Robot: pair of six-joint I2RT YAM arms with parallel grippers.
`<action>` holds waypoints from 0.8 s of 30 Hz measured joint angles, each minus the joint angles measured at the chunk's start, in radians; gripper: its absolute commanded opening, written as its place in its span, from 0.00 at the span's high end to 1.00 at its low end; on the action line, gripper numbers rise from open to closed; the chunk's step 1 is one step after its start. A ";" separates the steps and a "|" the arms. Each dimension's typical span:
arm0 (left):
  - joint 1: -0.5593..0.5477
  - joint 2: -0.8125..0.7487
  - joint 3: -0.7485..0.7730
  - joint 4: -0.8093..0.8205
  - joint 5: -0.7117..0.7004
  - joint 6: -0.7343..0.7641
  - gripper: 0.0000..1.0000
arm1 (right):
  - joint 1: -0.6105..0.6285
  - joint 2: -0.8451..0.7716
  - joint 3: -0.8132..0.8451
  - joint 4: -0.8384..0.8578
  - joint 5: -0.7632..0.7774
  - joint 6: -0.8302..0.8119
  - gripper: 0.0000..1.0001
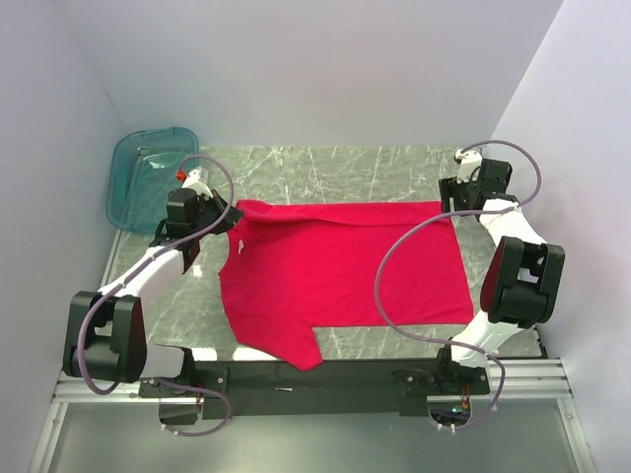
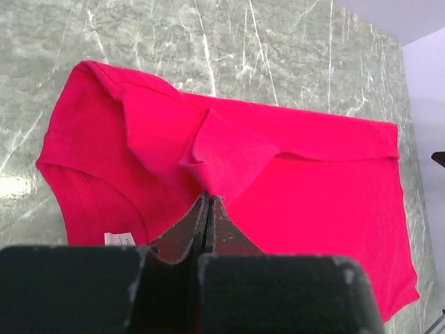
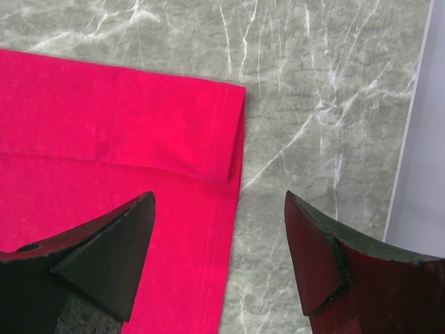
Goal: Fold and stack the t-shirts
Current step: Fold the tshirt
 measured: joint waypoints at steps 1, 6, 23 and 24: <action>-0.001 -0.003 -0.003 0.000 0.000 0.000 1.00 | 0.000 0.000 0.000 0.000 -0.001 0.000 0.19; -0.009 -0.025 -0.025 0.000 -0.001 -0.002 1.00 | 0.000 -0.002 -0.004 -0.002 -0.010 0.000 0.19; -0.040 -0.223 -0.113 -0.133 -0.162 -0.029 0.13 | 0.000 -0.048 -0.027 -0.032 -0.039 0.000 0.19; -0.040 -0.253 -0.111 -0.132 -0.170 -0.030 0.13 | 0.000 -0.056 -0.028 -0.037 -0.045 0.001 0.19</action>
